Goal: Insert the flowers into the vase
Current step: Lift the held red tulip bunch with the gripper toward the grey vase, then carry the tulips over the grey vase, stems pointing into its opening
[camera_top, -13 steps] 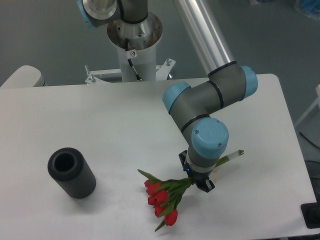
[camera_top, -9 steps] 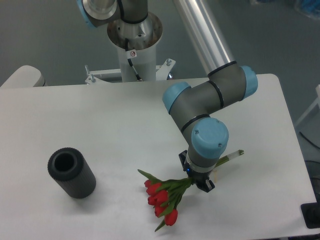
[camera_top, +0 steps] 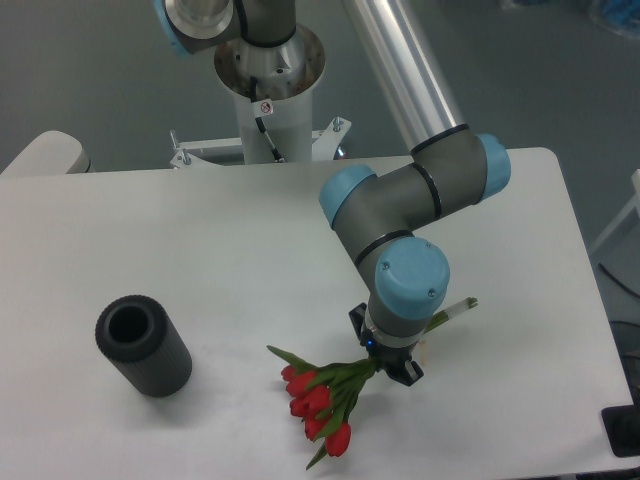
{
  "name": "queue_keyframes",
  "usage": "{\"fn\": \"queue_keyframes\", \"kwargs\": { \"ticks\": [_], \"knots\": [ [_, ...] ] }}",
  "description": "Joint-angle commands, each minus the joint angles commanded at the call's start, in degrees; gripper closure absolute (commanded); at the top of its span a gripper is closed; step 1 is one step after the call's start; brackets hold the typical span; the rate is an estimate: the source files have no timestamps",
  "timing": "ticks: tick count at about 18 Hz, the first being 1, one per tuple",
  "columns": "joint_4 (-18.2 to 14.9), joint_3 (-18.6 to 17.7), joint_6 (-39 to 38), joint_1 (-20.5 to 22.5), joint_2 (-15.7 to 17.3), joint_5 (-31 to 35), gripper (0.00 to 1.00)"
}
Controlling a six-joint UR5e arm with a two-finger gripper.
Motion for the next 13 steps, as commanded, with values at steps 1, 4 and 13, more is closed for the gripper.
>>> {"fn": "queue_keyframes", "kwargs": {
  "ticks": [1, 4, 13],
  "knots": [
    [0.00, 0.00, -1.50, 0.00, 0.00, -1.41, 0.99],
    [0.17, -0.53, -5.98, -0.18, 0.18, -3.96, 1.00],
    [5.80, -0.79, -18.47, -1.67, 2.19, -18.01, 1.00]
  ]
}}
